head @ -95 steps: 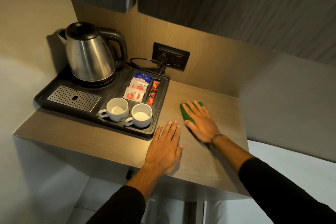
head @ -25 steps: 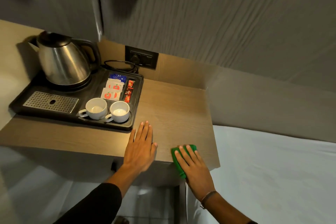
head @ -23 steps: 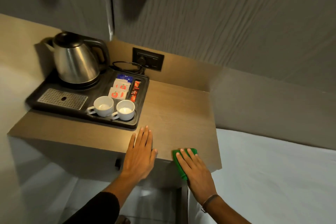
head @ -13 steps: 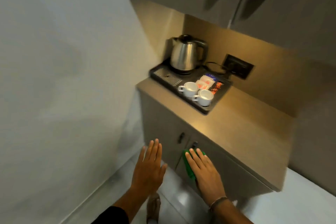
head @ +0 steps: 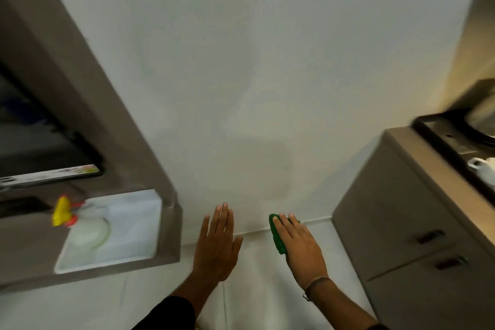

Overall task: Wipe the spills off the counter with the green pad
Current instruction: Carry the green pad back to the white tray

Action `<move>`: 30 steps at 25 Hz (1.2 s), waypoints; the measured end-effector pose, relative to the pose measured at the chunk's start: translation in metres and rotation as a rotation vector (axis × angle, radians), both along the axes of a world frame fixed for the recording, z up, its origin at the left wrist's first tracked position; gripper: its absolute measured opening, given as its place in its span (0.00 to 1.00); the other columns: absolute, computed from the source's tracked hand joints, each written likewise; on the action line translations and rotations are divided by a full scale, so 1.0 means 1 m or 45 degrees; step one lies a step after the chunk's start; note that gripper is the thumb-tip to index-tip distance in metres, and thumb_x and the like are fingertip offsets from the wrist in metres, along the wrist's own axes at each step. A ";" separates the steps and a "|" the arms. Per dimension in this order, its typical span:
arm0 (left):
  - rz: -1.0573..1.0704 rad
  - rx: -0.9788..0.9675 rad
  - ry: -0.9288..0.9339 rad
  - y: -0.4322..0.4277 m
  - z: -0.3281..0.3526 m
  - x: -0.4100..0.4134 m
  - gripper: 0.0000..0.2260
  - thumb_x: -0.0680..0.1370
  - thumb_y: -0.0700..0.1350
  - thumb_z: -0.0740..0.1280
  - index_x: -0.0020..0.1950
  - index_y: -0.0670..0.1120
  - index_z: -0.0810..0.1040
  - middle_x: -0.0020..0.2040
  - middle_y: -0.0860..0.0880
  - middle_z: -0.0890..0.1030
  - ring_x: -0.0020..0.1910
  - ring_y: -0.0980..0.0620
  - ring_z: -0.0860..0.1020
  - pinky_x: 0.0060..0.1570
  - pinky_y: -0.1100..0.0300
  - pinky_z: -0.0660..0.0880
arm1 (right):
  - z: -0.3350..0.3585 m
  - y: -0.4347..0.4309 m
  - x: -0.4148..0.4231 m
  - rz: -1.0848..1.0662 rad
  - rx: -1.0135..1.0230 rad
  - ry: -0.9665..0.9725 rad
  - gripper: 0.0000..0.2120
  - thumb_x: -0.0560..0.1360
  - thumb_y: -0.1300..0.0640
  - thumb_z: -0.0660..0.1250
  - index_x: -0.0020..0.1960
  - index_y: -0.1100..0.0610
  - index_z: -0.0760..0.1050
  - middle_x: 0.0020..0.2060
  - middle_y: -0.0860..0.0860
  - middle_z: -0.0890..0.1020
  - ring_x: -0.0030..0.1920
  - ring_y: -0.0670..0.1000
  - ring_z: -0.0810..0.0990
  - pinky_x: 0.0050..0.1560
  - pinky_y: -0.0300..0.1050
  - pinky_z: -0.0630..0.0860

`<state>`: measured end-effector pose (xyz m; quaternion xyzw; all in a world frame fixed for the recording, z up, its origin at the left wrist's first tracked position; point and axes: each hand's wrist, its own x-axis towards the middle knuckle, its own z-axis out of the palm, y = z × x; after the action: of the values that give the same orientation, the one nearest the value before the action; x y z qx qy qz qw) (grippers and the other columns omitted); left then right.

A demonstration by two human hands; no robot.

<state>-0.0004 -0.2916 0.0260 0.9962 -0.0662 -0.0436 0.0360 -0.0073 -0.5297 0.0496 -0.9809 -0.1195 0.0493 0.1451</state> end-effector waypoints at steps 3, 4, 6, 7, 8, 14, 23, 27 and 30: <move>0.120 0.004 -0.001 0.076 0.000 -0.009 0.33 0.84 0.60 0.54 0.83 0.41 0.58 0.85 0.40 0.59 0.84 0.40 0.55 0.81 0.43 0.49 | -0.005 0.083 0.009 0.112 -0.011 -0.026 0.50 0.55 0.71 0.87 0.74 0.56 0.77 0.71 0.53 0.81 0.71 0.60 0.80 0.68 0.54 0.74; 0.141 0.007 0.006 0.097 -0.001 -0.011 0.33 0.83 0.60 0.54 0.83 0.41 0.59 0.84 0.40 0.60 0.84 0.40 0.56 0.82 0.43 0.51 | -0.007 0.106 0.011 0.126 -0.022 -0.037 0.50 0.55 0.71 0.87 0.75 0.56 0.76 0.72 0.54 0.81 0.71 0.60 0.79 0.69 0.53 0.72; 0.185 0.012 0.039 0.148 -0.005 -0.016 0.33 0.83 0.60 0.53 0.83 0.42 0.58 0.85 0.40 0.59 0.84 0.40 0.56 0.82 0.40 0.56 | -0.013 0.161 0.016 0.162 -0.022 -0.055 0.50 0.58 0.71 0.86 0.76 0.55 0.74 0.73 0.53 0.79 0.73 0.60 0.78 0.70 0.52 0.69; 0.206 0.015 0.074 0.174 -0.007 -0.018 0.33 0.83 0.60 0.53 0.83 0.42 0.58 0.85 0.40 0.58 0.84 0.40 0.56 0.82 0.39 0.56 | -0.015 0.189 0.017 0.179 -0.019 -0.048 0.50 0.59 0.71 0.85 0.77 0.54 0.73 0.74 0.53 0.78 0.74 0.60 0.77 0.71 0.52 0.68; 0.223 0.037 0.100 0.197 -0.009 -0.019 0.33 0.84 0.60 0.52 0.84 0.42 0.57 0.85 0.40 0.57 0.85 0.39 0.54 0.82 0.39 0.54 | -0.018 0.214 0.018 0.195 -0.011 -0.035 0.50 0.60 0.71 0.85 0.78 0.54 0.72 0.75 0.53 0.78 0.74 0.60 0.76 0.71 0.52 0.68; 0.227 -0.039 0.149 0.294 -0.043 -0.029 0.41 0.77 0.63 0.30 0.85 0.42 0.43 0.86 0.43 0.42 0.84 0.42 0.37 0.76 0.46 0.28 | -0.040 0.353 0.026 0.264 0.001 -0.039 0.37 0.80 0.62 0.73 0.84 0.50 0.61 0.82 0.51 0.66 0.83 0.58 0.62 0.78 0.49 0.53; 0.279 -0.374 0.165 0.365 -0.079 -0.040 0.40 0.82 0.63 0.33 0.82 0.38 0.61 0.83 0.36 0.61 0.83 0.37 0.58 0.79 0.36 0.64 | -0.065 0.467 0.061 0.353 -0.141 0.047 0.37 0.83 0.56 0.68 0.86 0.51 0.53 0.85 0.52 0.59 0.85 0.58 0.54 0.82 0.56 0.57; 0.215 -0.429 0.002 0.368 -0.086 -0.047 0.28 0.85 0.54 0.54 0.77 0.34 0.69 0.78 0.32 0.69 0.78 0.32 0.67 0.71 0.31 0.72 | -0.080 0.486 0.080 0.393 -0.206 0.076 0.36 0.85 0.57 0.65 0.86 0.53 0.50 0.86 0.54 0.55 0.85 0.58 0.51 0.83 0.55 0.50; 0.259 -0.455 0.038 0.371 -0.085 -0.045 0.28 0.82 0.50 0.64 0.78 0.36 0.69 0.79 0.34 0.68 0.79 0.33 0.66 0.72 0.32 0.72 | -0.093 0.494 0.091 0.412 -0.301 0.056 0.35 0.85 0.59 0.63 0.86 0.54 0.49 0.86 0.56 0.54 0.85 0.60 0.51 0.83 0.57 0.47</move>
<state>-0.0451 0.0796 -0.0595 0.9748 0.0287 -0.0422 0.2174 0.0838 -0.0357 -0.0434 -0.9578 -0.2658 0.1072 0.0216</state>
